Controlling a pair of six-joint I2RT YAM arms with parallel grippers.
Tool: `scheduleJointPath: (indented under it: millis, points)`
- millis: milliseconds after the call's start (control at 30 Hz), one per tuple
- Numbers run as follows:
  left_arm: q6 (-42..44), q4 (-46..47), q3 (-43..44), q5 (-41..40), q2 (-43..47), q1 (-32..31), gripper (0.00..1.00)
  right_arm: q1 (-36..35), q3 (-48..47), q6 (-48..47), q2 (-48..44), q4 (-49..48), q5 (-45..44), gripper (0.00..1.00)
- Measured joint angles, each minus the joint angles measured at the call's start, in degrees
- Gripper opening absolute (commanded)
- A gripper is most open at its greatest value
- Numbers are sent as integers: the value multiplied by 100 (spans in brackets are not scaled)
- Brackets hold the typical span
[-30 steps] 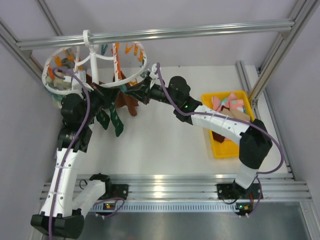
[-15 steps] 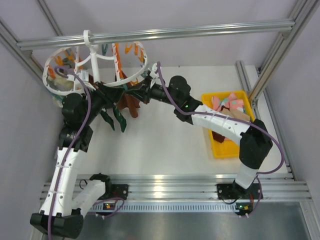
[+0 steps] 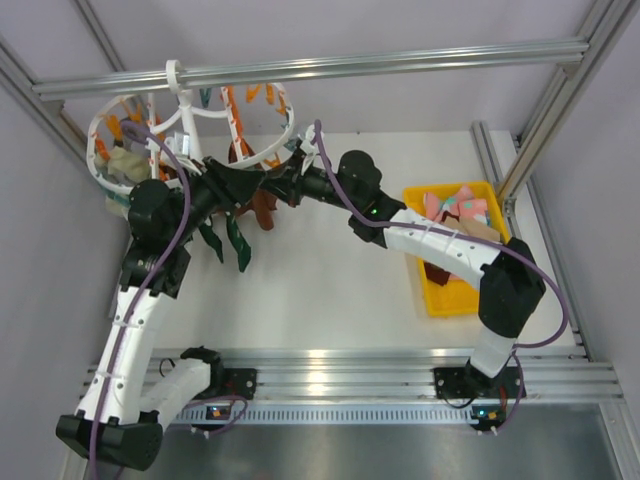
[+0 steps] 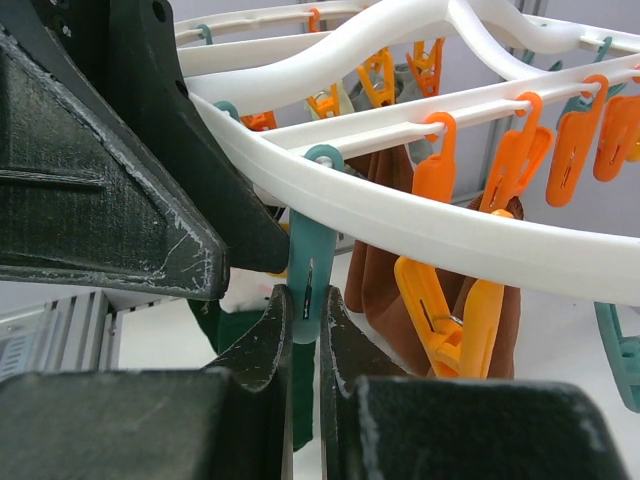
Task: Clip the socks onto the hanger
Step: Open the clamp at the hanger.
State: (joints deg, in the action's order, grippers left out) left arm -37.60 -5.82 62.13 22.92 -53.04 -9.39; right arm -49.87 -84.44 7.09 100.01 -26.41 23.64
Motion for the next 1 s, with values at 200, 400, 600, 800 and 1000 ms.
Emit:
scheduleJointPath:
  millis: [200, 400, 600, 800, 1000]
  points:
    - [297, -407, 164, -85, 81, -22, 53, 4, -9, -2, 0, 26, 48, 0]
    - [538, -970, 337, -501, 219, -13, 55, -7, -11, -2, 0, 28, 160, 0]
    - [601, -1290, 367, -850, 195, -2, 57, -22, -11, 0, 0, 31, 240, 0]
    - [479, -1401, 369, -1014, 164, -4, 60, -24, -11, 9, 0, 37, 308, 0]
    - [227, -1340, 369, -1045, 149, -4, 59, -22, -11, 13, 0, 33, 330, 0]
